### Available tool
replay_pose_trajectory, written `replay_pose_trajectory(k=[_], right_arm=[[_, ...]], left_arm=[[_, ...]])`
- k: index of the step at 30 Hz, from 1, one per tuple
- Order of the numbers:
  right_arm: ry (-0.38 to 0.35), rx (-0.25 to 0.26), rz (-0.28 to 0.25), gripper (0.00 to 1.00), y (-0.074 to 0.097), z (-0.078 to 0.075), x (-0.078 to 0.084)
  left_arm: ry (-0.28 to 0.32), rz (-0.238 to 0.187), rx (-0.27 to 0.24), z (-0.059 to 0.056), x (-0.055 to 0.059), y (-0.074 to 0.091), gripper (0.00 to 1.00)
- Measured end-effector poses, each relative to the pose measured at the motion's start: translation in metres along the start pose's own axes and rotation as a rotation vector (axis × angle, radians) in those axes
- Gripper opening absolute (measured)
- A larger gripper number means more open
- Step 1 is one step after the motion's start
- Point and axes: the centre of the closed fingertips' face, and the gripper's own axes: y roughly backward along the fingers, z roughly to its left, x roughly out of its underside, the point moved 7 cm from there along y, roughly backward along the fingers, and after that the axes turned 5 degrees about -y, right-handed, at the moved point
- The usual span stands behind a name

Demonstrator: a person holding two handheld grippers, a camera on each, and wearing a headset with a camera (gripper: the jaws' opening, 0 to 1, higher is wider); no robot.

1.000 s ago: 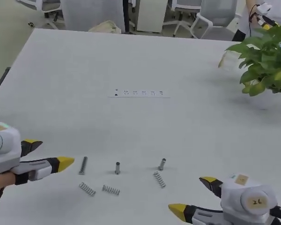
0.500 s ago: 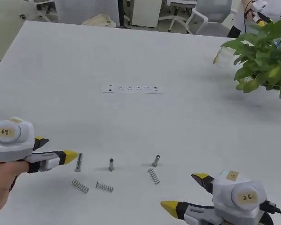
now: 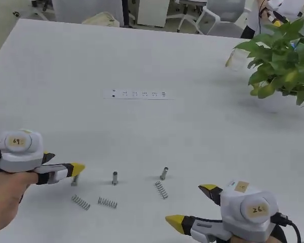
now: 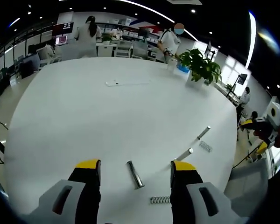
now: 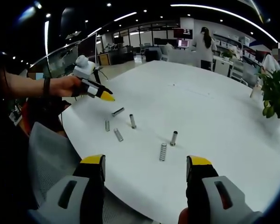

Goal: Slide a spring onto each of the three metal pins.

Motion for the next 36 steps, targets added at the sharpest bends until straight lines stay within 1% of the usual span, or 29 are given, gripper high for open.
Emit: replay_pose_trajectory(k=[4, 9, 13, 17, 23, 26, 31, 35, 36], right_arm=[[-0.001, 0.001, 0.002, 0.69, 0.000, -0.001, 0.000], [-0.004, 0.004, 0.013, 0.69, 0.001, -0.003, 0.003], [-0.015, 0.016, 0.011, 0.69, 0.002, -0.007, 0.003], [-0.014, 0.020, 0.009, 0.69, 0.003, -0.009, 0.002], [-0.021, 0.026, 0.008, 0.68, 0.004, -0.010, 0.003], [-0.024, 0.030, 0.013, 0.68, 0.005, -0.010, 0.006], [-0.031, 0.035, 0.016, 0.68, 0.007, -0.011, 0.008], [-0.033, 0.038, 0.017, 0.68, 0.008, -0.012, 0.008], [-0.036, 0.039, 0.016, 0.68, 0.008, -0.012, 0.008]], left_arm=[[0.018, 0.011, -0.001, 0.001, 0.003, -0.009, 0.55], [0.045, 0.026, -0.001, -0.001, 0.010, -0.019, 0.52], [0.067, 0.032, 0.025, -0.006, 0.013, -0.028, 0.45], [0.072, 0.048, 0.026, -0.008, 0.016, -0.037, 0.42], [0.083, 0.059, 0.017, -0.008, 0.017, -0.046, 0.32], [0.091, 0.073, 0.011, -0.009, 0.019, -0.051, 0.27], [0.090, 0.082, -0.003, -0.010, 0.021, -0.055, 0.19], [0.095, 0.092, -0.012, -0.010, 0.022, -0.058, 0.15], [0.096, 0.087, -0.013, -0.011, 0.021, -0.059, 0.14]])
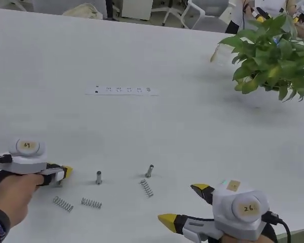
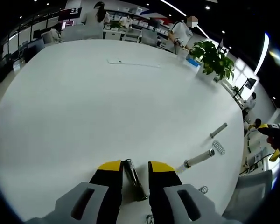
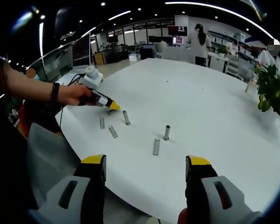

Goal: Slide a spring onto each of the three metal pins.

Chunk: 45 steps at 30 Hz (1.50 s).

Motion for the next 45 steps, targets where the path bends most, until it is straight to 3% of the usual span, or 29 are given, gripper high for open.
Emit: replay_pose_trajectory(k=[8, 19, 24, 29, 34, 45], right_arm=[[0.002, -0.002, 0.000, 0.68, -0.001, 0.000, -0.001], [0.001, -0.003, -0.003, 0.68, -0.001, 0.000, -0.001], [-0.002, -0.002, -0.002, 0.68, -0.001, -0.002, 0.001], [-0.006, -0.005, -0.004, 0.67, -0.001, 0.000, 0.002], [-0.006, -0.005, -0.005, 0.68, -0.002, 0.000, 0.002], [-0.015, 0.003, -0.014, 0.68, 0.000, -0.002, 0.002]], left_arm=[[-0.018, 0.024, -0.042, -0.003, 0.001, -0.001, 0.02], [-0.211, 0.113, -0.073, -0.003, -0.001, 0.000, 0.00], [-0.244, 0.124, -0.062, -0.002, -0.003, -0.002, 0.00], [-0.324, 0.139, -0.065, -0.003, -0.004, -0.004, 0.00], [-0.291, 0.138, -0.052, 0.001, -0.004, -0.001, 0.00], [-0.218, 0.055, -0.062, 0.006, -0.013, 0.015, 0.00]])
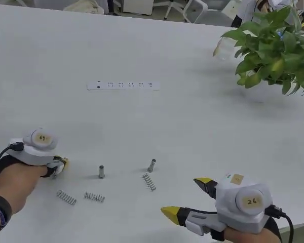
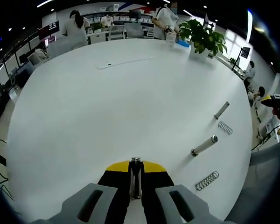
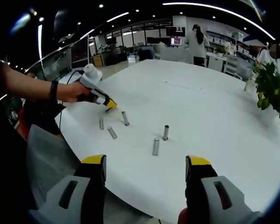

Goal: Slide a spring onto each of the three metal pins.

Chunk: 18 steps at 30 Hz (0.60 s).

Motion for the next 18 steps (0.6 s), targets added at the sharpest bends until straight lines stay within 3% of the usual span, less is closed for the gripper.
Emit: replay_pose_trajectory(k=[1, 18], right_arm=[[0.001, -0.001, 0.001, 0.68, 0.000, 0.001, 0.000], [0.008, -0.011, -0.002, 0.68, -0.002, 0.004, 0.000]], left_arm=[[0.026, -0.014, 0.006, 0.000, 0.000, 0.001, 0.00], [0.058, -0.045, -0.029, 0.007, 0.006, 0.023, 0.00]])
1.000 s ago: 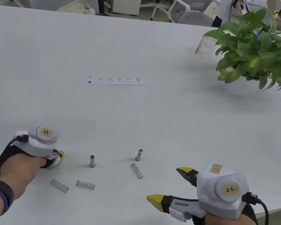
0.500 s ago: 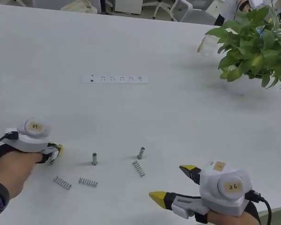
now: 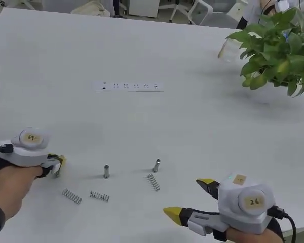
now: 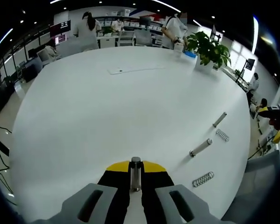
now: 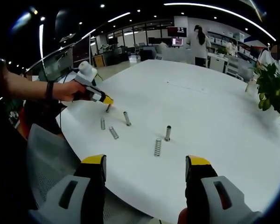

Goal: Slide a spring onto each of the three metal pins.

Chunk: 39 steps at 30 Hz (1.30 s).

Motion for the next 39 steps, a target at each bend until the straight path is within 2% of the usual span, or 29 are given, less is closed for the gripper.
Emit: replay_pose_trajectory(k=[13, 21, 31, 39], right_arm=[[0.005, -0.008, -0.006, 0.68, -0.002, 0.003, -0.002], [0.004, -0.010, -0.013, 0.68, -0.002, 0.003, -0.001], [-0.002, -0.006, -0.018, 0.68, 0.001, 0.002, 0.002], [-0.004, -0.006, -0.017, 0.68, 0.003, 0.002, 0.005]], left_arm=[[-0.022, -0.004, -0.009, 0.001, 0.003, 0.011, 0.00], [-0.052, 0.009, -0.012, -0.003, 0.009, 0.019, 0.00], [-0.057, 0.007, -0.009, -0.011, 0.012, 0.022, 0.00], [-0.061, -0.006, -0.003, -0.017, 0.011, 0.022, 0.00]])
